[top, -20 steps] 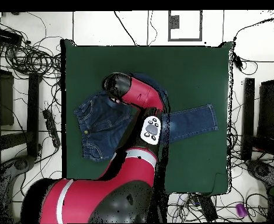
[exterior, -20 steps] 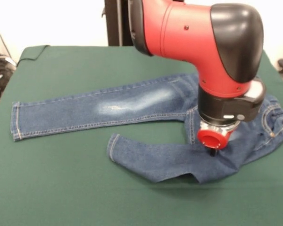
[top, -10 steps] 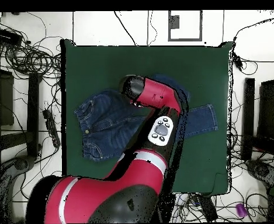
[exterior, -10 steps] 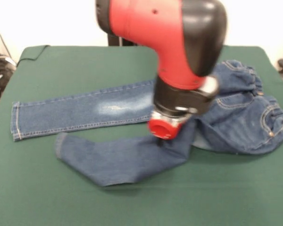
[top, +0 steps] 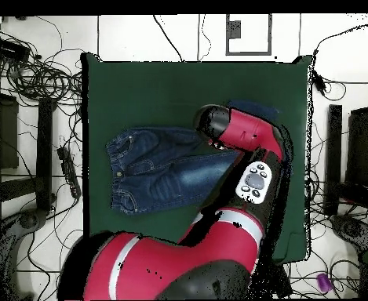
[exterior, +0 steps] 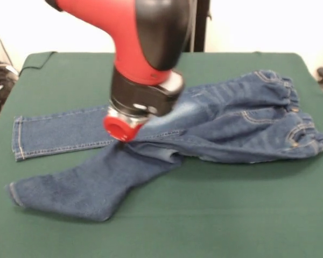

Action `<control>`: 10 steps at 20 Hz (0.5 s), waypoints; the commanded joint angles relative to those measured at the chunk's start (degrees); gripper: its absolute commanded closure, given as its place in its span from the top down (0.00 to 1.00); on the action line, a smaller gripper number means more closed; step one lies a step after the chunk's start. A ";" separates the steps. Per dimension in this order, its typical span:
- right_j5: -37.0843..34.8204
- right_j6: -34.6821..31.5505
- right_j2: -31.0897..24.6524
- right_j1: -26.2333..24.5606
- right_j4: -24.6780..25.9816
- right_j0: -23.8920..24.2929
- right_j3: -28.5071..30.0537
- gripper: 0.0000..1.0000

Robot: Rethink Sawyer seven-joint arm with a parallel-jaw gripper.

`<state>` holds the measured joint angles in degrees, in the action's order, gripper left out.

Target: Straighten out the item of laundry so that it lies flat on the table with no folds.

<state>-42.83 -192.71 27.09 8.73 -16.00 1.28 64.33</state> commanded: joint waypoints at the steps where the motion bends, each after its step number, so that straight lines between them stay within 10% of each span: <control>1: 3.89 5.38 -4.70 3.16 4.64 1.12 7.47 0.00; 10: 8.99 4.31 -8.59 2.45 5.36 2.49 6.74 0.00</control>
<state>-39.57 -192.71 26.84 12.33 -12.58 3.26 66.24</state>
